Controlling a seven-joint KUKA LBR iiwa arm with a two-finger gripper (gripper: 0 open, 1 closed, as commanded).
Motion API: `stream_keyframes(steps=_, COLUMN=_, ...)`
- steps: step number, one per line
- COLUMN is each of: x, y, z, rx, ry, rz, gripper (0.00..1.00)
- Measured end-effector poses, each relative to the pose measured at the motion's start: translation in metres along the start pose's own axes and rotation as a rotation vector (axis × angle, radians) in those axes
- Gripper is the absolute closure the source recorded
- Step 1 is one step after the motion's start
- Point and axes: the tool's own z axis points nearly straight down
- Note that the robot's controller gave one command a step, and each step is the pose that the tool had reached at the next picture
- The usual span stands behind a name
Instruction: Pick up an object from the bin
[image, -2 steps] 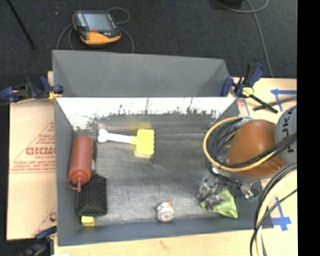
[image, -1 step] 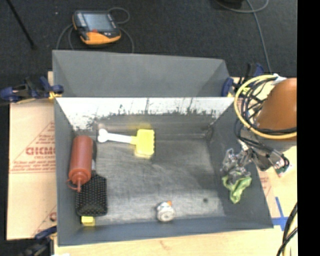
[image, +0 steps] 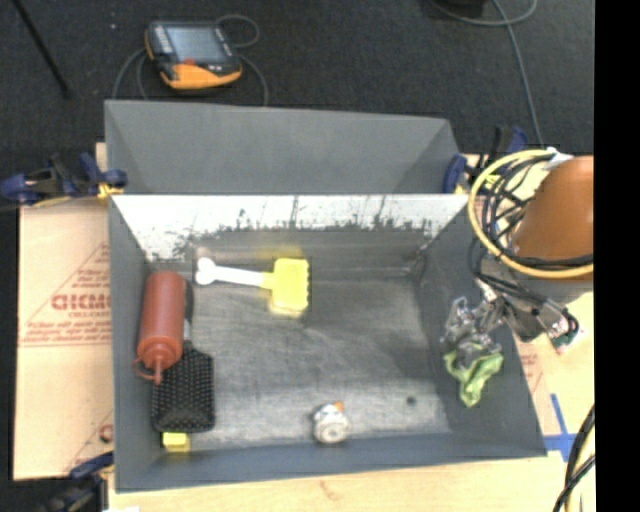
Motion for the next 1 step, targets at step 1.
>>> stream_keyframes(steps=1, x=-0.0038, y=0.0023, z=-0.0499, rx=-0.003, ry=0.004, rz=-0.061, gripper=1.00)
